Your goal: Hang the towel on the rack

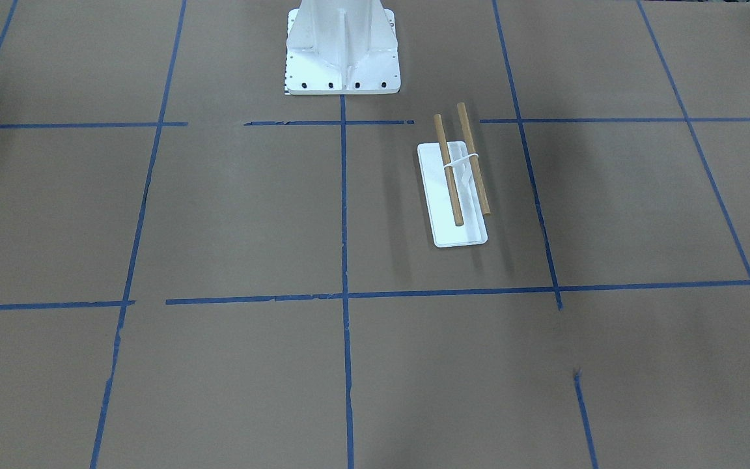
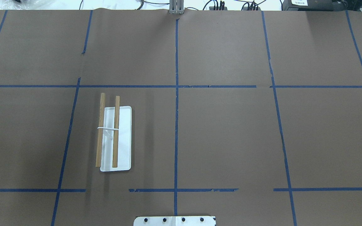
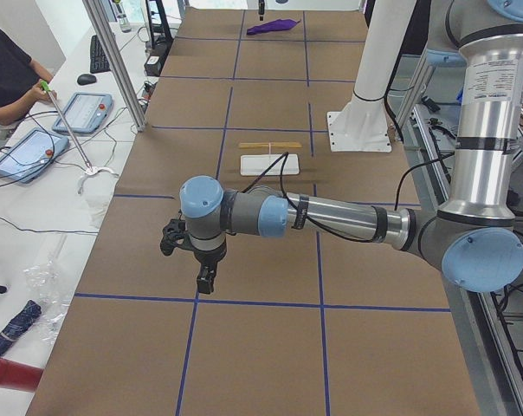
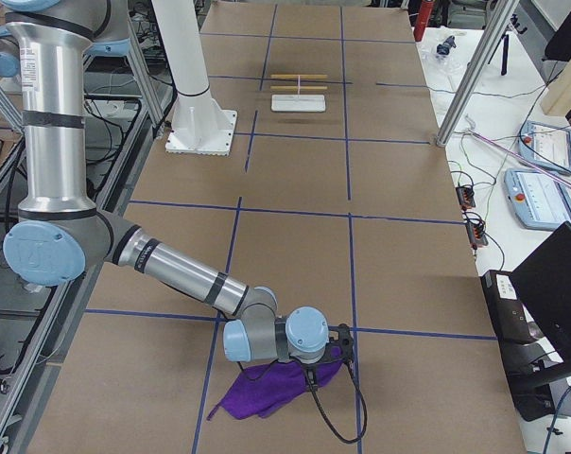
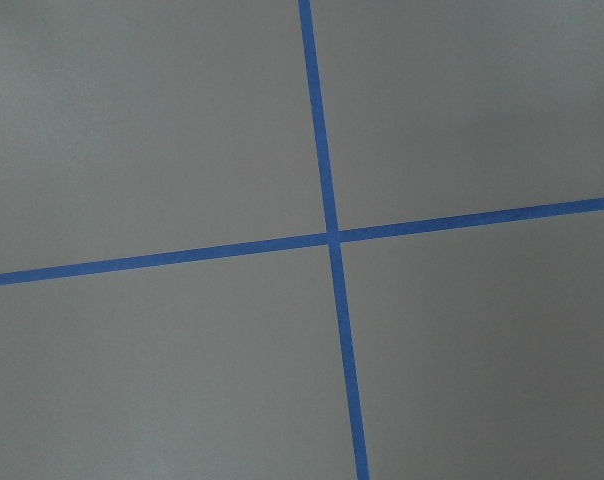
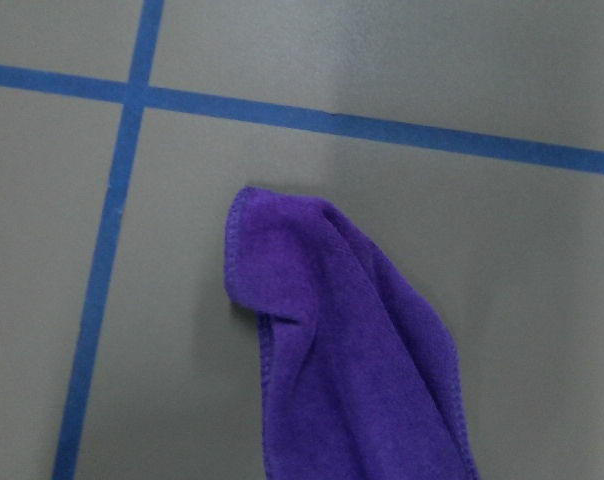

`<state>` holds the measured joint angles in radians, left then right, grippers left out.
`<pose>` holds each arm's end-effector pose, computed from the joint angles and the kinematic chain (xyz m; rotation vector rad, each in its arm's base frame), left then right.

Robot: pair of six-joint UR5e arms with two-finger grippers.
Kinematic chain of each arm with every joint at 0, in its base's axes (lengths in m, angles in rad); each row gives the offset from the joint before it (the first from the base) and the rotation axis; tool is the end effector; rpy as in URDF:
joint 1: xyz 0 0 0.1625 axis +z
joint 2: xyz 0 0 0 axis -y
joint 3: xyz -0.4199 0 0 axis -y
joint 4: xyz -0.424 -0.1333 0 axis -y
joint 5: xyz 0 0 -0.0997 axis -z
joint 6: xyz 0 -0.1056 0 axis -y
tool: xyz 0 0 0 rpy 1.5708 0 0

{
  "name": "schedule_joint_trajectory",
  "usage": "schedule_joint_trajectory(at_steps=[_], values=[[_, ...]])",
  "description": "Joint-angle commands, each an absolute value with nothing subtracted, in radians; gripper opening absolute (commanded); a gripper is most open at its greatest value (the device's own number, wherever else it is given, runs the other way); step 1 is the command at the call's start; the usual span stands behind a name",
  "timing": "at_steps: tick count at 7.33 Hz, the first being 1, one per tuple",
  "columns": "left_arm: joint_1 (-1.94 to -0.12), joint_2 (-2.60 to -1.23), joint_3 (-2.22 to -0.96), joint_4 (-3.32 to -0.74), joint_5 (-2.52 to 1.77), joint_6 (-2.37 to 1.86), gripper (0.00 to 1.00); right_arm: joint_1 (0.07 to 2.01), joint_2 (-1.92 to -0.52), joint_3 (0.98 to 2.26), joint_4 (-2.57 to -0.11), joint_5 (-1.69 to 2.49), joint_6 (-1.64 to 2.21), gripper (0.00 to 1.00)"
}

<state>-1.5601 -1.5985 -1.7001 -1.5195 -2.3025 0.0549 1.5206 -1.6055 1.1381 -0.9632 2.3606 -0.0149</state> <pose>-0.0570 -0.5385 0.5836 0.1171 0.7289 0.1013 0.0345 -0.4754 0.8329 0.1190 -0.7911 -0.1169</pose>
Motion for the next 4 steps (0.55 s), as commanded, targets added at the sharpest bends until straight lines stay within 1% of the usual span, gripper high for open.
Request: schedule_joint_trajectory(at_steps=[1, 4], values=[[-1.56, -1.597, -1.721, -1.513, -2.303, 0.054, 1.0, 1.474, -1.608, 1.088, -0.945, 2.312, -0.015, 1.0], [-1.562, -1.597, -1.724, -1.513, -2.303, 0.055, 1.0, 1.439, -1.612, 1.06, -0.943, 2.296, -0.015, 1.0]])
